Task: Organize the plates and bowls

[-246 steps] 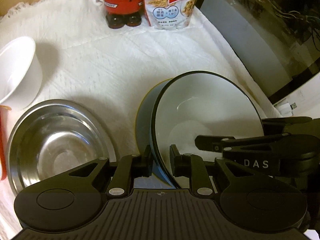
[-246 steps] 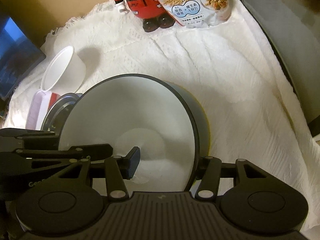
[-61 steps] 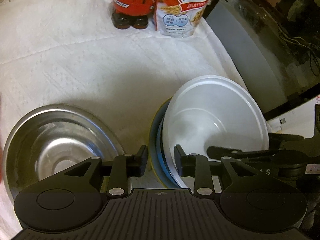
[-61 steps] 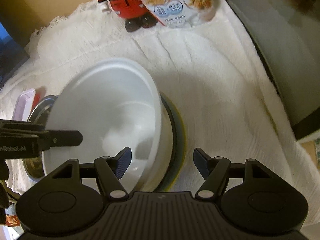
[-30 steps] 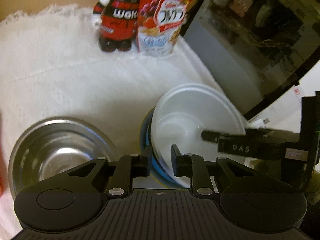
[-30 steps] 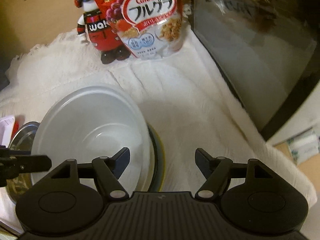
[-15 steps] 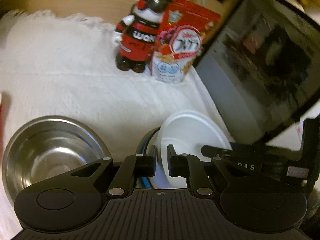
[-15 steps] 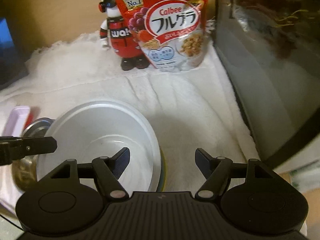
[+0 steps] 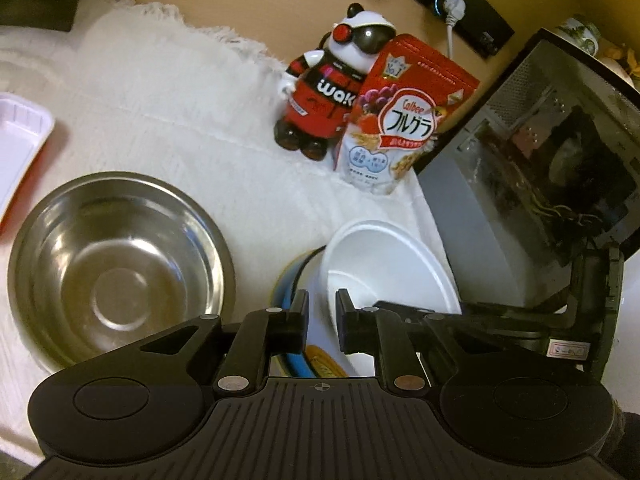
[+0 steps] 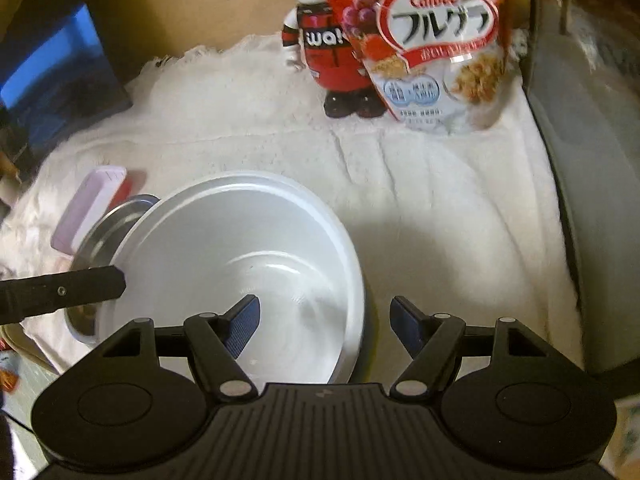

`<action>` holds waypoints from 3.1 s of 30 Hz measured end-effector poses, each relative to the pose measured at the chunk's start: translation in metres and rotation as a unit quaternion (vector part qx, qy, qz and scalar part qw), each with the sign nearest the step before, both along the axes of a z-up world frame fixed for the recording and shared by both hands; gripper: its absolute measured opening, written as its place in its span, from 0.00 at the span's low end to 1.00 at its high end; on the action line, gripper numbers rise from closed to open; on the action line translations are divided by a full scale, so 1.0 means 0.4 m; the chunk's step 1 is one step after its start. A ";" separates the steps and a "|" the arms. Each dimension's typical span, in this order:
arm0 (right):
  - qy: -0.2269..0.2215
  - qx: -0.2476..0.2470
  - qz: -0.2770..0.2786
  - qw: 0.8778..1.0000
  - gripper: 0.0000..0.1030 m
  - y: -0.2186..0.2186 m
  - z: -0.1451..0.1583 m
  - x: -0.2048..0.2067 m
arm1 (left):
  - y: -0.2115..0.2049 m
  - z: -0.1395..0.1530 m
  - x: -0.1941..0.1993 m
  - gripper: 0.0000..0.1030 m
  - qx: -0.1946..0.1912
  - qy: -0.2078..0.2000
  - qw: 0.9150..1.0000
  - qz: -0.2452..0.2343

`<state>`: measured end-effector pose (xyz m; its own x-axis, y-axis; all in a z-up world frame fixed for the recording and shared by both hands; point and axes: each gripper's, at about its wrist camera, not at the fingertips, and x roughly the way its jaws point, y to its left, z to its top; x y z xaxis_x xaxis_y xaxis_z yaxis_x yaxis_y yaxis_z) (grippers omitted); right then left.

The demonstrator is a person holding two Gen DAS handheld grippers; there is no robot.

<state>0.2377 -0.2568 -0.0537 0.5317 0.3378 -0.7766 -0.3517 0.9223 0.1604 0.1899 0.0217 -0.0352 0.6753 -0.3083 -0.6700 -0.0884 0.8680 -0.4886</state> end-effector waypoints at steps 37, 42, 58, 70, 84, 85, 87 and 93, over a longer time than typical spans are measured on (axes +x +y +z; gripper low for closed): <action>0.059 0.034 0.032 0.997 0.60 -0.002 -0.058 0.031 | -0.089 -0.049 0.025 0.39 0.133 0.128 0.982 0.034; 0.072 0.038 0.028 0.996 0.60 -0.011 -0.077 0.041 | -0.094 -0.060 0.042 0.39 0.135 0.135 0.981 0.029; 0.078 0.060 0.024 0.995 0.60 -0.030 -0.081 0.068 | -0.045 0.007 0.076 0.35 0.081 0.150 0.985 0.022; 0.076 0.055 0.024 0.995 0.60 -0.042 -0.085 0.090 | -0.036 -0.070 0.148 0.42 0.047 0.197 0.979 -0.002; 0.158 0.173 0.030 0.972 0.60 -0.075 -0.141 0.093 | -0.067 -0.105 0.189 0.68 0.019 0.184 0.981 -0.052; 0.161 0.178 0.032 0.970 0.61 -0.072 -0.142 0.090 | -0.068 -0.105 0.191 0.68 0.020 0.186 0.981 -0.054; 0.157 0.171 0.028 0.972 0.61 -0.063 -0.139 0.088 | -0.066 -0.108 0.194 0.68 0.019 0.188 0.980 -0.054; 0.156 0.155 0.008 0.975 0.63 -0.055 -0.134 0.085 | -0.061 -0.112 0.205 0.68 0.021 0.192 0.979 -0.061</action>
<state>0.2719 -0.2787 -0.1072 0.2780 0.5887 -0.7591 -0.2559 0.8070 0.5322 0.2718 -0.0029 -0.0799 0.3315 -0.3380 -0.8808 -0.1534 0.9019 -0.4038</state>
